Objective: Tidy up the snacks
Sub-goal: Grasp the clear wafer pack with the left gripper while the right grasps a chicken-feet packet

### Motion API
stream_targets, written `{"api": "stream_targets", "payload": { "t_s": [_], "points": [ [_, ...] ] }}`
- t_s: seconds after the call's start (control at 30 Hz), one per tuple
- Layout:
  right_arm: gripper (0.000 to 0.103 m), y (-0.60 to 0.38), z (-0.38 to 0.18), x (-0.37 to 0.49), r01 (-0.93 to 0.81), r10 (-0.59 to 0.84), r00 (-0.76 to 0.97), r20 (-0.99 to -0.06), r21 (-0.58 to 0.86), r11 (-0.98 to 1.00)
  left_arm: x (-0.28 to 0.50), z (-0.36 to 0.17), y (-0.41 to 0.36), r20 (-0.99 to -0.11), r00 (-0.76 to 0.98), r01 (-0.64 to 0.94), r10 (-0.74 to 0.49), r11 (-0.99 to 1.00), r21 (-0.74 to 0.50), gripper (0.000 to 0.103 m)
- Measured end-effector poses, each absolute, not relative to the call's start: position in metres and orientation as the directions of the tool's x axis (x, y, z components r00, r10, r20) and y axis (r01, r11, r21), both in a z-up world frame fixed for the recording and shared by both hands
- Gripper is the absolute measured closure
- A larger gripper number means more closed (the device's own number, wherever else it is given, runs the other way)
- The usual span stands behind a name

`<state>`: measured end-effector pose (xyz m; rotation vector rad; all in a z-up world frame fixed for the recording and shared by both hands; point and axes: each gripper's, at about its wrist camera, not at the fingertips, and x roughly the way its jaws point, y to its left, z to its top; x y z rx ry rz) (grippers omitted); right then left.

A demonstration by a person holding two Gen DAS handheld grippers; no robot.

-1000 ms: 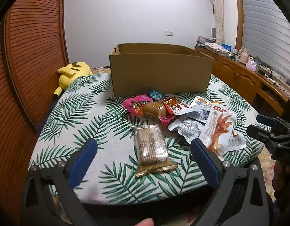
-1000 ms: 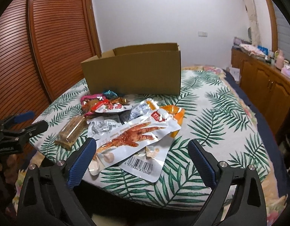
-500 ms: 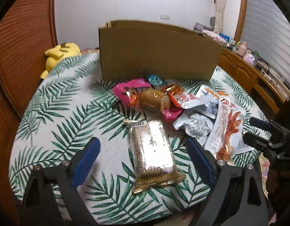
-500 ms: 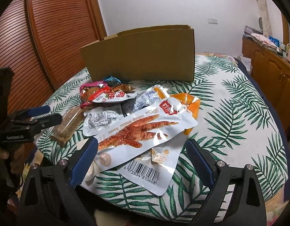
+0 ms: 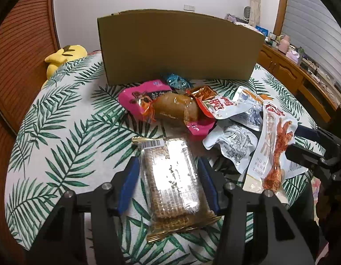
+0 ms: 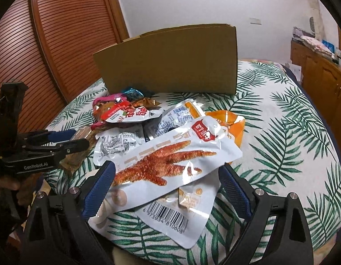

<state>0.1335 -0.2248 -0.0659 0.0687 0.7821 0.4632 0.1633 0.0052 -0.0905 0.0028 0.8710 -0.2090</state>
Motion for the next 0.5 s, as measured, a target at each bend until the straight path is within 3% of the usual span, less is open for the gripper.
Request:
{"api": "stream_targets", "payload": {
  "t_s": [0.37, 0.5],
  "points": [
    [0.008, -0.217, -0.072, 0.155, -0.355, 0.372, 0.609, -0.701, 0.178, 0.918, 0.164, -0.095, 0.009, -0.739, 0.643, 0.202, -0.2, 0.975, -0.088, 0.054],
    [0.016, -0.211, -0.07, 0.155, -0.352, 0.339, 0.629, -0.7, 0.132, 0.927, 0.162, -0.095, 0.014, -0.73, 0.649, 0.204, -0.215, 0.973, -0.105, 0.057]
  ]
}}
